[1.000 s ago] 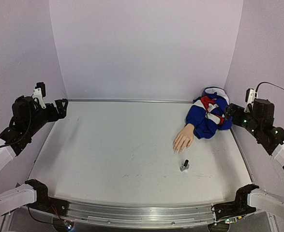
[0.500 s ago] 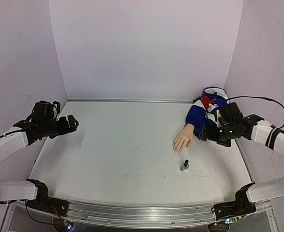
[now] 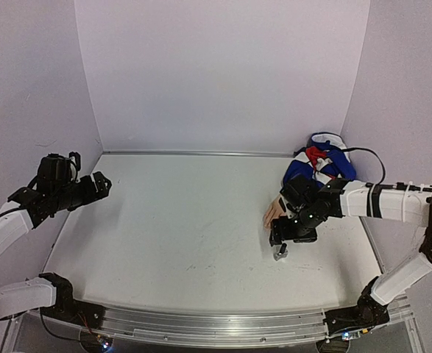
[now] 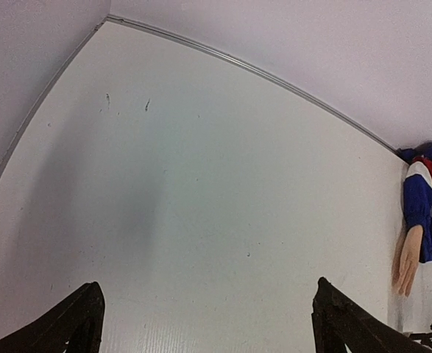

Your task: Paint the nails

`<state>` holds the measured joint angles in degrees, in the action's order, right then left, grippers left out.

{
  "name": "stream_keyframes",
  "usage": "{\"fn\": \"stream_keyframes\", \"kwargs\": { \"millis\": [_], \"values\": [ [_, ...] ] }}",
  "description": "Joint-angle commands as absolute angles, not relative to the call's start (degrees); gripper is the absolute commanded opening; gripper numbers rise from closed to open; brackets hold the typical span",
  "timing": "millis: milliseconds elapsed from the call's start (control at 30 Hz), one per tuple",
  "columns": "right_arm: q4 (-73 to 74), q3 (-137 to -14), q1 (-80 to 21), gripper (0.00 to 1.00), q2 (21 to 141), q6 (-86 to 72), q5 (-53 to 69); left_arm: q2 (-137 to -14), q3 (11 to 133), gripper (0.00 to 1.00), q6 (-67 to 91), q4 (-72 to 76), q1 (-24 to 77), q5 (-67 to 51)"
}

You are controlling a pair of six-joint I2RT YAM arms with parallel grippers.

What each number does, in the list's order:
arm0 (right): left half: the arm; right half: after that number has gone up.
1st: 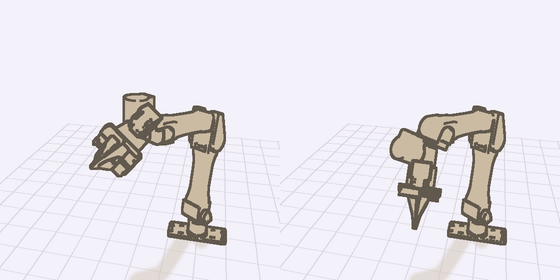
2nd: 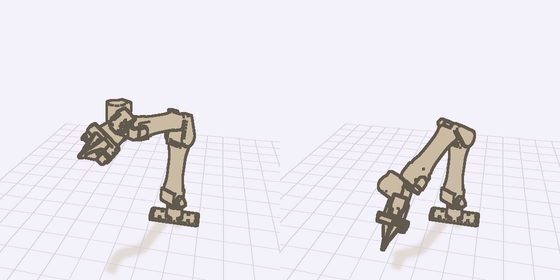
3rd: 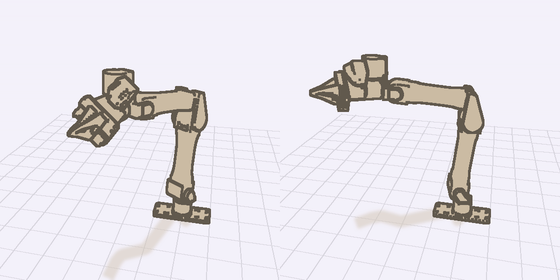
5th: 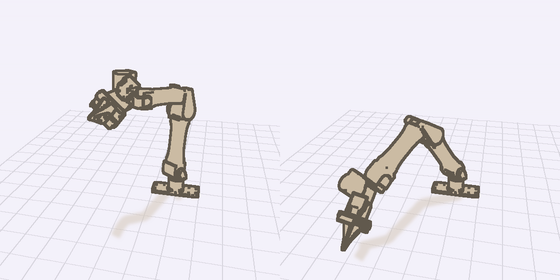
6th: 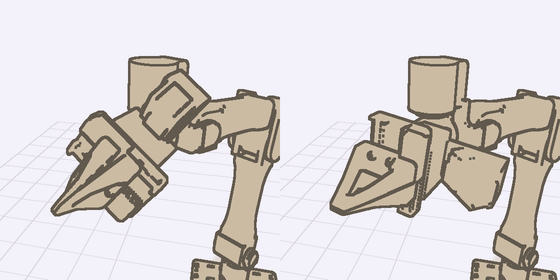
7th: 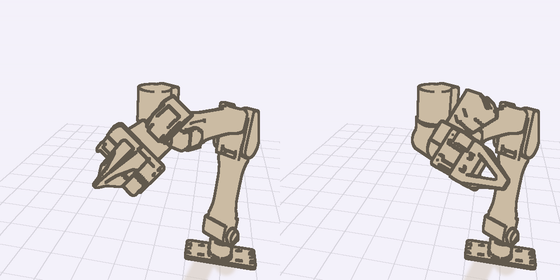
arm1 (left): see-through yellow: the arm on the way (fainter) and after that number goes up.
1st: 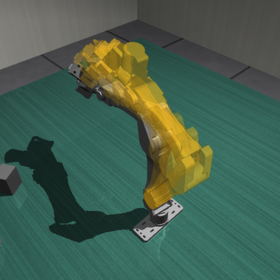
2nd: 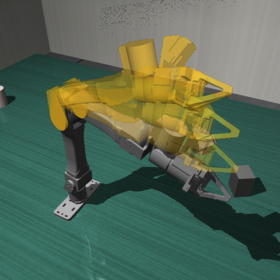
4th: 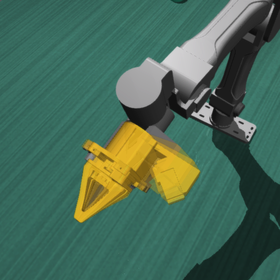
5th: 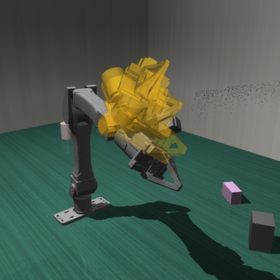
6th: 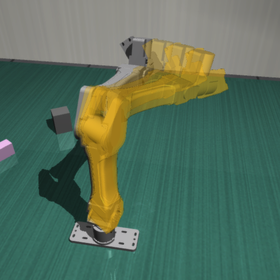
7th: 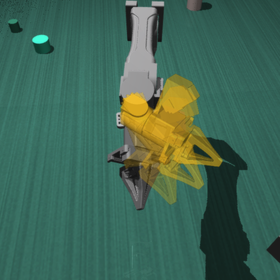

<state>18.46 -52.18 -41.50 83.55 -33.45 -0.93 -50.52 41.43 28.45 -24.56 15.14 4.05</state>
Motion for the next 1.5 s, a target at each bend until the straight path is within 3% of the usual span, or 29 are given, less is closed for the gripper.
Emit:
{"fn": "stream_keyframes", "kwargs": {
  "millis": [0,100,700,1033,1267,1467],
  "values": [
    [22.25,-54.43,-42.99,0.74,85.45,-34.80,-2.65,-49.76,42.64,0.99,26.10,-22.47,14.77,0.30],
    [23.62,-54.03,-43.33,0.63,85.72,-35.32,-4.13,-50.31,43.06,0.99,25.84,-21.88,14.76,-3.64],
    [20.20,-54.87,-45.31,0.32,90.23,-35.85,-6.16,-52.86,43.29,0.99,26.64,-19.45,14.88,-11.81],
    [19.80,-55.35,-45.87,0.00,85.33,-37.21,-7.96,-54.91,42.74,1.00,27.67,-14.21,16.26,-19.48],
    [13.78,-56.52,-45.88,0.00,77.35,-39.01,-7.53,-59.83,45.37,1.00,26.54,-12.27,22.73,-20.19],
    [1.57,-57.13,-45.88,0.00,78.52,-40.43,3.70,-62.59,44.40,0.99,17.21,-1.67,40.17,-8.95]
  ]
}}
